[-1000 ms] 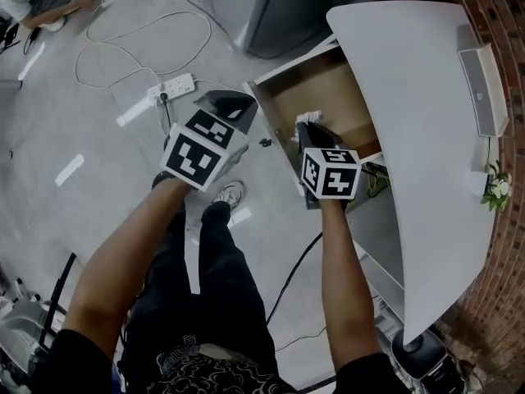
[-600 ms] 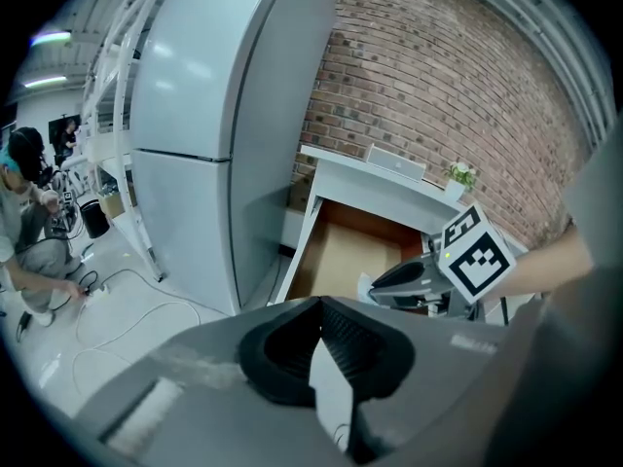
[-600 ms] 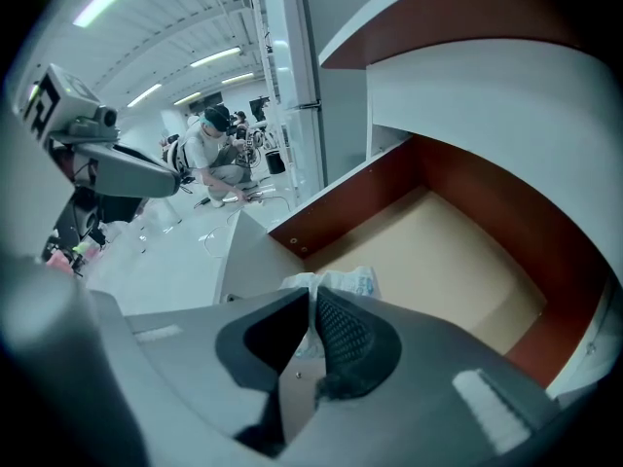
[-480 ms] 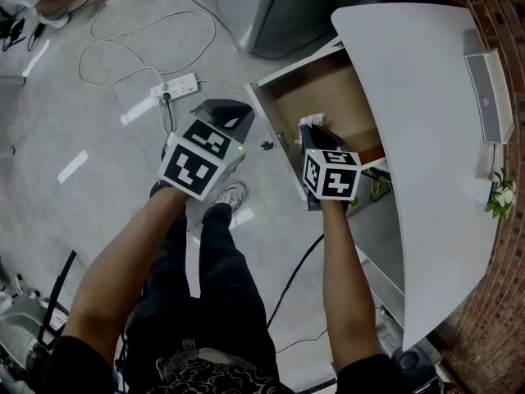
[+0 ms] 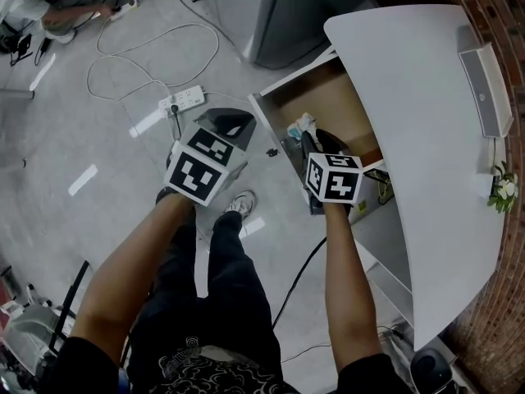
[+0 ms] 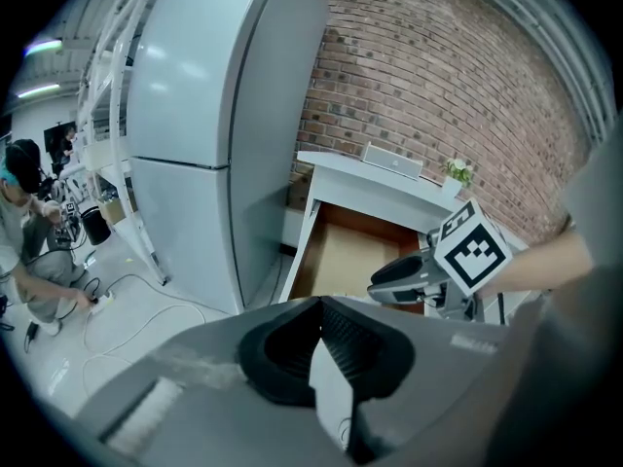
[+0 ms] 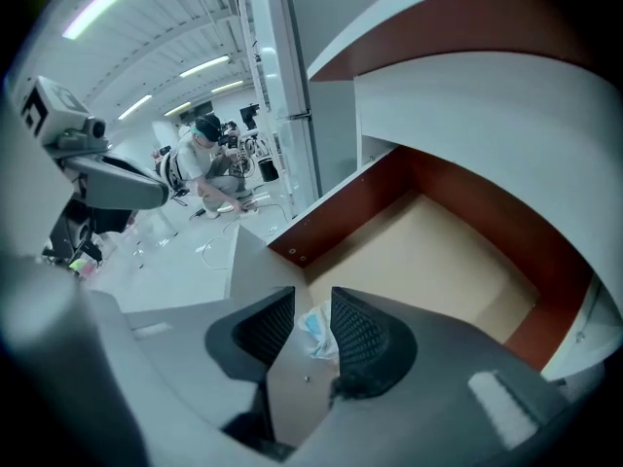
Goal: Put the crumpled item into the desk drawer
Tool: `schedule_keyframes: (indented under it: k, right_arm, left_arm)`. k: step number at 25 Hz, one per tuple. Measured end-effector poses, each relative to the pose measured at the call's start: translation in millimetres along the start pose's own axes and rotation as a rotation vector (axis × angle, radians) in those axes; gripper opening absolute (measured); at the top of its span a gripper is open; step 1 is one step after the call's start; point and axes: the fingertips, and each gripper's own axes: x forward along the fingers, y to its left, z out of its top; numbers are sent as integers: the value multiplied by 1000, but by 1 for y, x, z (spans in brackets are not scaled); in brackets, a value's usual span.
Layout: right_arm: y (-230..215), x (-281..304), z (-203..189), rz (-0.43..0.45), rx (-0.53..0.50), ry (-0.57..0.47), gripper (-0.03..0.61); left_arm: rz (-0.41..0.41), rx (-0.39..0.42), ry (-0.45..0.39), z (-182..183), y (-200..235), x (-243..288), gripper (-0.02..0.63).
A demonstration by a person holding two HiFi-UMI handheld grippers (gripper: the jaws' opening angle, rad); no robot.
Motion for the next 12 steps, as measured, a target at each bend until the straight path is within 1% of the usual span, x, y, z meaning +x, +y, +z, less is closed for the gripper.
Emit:
schedule_keyframes:
  k: [4,12]
  right_arm:
    - [1,-22,11,-16,50,-35,114]
    - [10,-75,45,-65,106,-107,84]
  left_arm:
    - [0,-1,-10,16,-1,-12,3]
    - [-31,58,-55,64,-12,-39,3]
